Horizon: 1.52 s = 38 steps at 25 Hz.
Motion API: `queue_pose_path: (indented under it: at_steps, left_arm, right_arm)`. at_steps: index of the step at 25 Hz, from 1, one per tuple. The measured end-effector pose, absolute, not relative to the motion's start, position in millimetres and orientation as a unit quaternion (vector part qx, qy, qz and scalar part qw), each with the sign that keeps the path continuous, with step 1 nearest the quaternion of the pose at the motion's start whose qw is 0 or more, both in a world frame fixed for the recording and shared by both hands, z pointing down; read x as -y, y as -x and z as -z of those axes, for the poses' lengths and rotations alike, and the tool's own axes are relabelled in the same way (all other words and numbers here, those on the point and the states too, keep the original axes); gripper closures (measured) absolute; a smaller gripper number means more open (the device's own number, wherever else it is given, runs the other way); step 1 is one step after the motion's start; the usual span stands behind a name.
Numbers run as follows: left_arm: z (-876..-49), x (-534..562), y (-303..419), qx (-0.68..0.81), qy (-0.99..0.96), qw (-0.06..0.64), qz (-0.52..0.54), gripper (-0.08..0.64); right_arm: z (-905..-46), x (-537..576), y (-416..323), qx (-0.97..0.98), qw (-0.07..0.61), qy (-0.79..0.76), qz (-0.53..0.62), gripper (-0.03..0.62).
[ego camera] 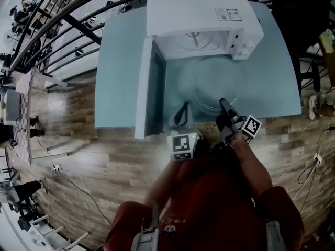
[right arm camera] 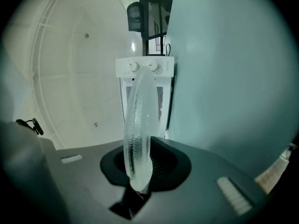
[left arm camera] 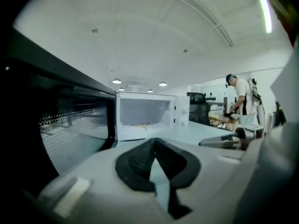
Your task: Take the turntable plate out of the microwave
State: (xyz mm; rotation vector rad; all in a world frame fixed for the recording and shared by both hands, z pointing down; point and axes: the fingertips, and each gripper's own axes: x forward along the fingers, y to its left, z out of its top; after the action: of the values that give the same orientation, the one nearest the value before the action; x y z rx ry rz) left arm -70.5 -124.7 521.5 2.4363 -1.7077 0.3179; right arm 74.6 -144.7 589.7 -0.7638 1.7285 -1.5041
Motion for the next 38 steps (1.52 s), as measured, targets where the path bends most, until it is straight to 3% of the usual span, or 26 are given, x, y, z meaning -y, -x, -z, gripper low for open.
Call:
queue_pose_path:
  at_steps: [21, 38]
  left_arm:
    - [-491.2, -32.8, 9.4, 0.632, -0.766, 0.07, -0.095, 0.56]
    - [-465.7, -41.7, 40.1, 0.608, -0.788, 0.049, -0.086, 0.56]
  right_arm:
    - [-545.5, -17.8, -151.7, -0.693, 0.325, 0.243, 0.596, 0.558]
    - [-504.5, -48.7, -124.6, -0.697, 0.342, 0.247, 0.58, 0.558]
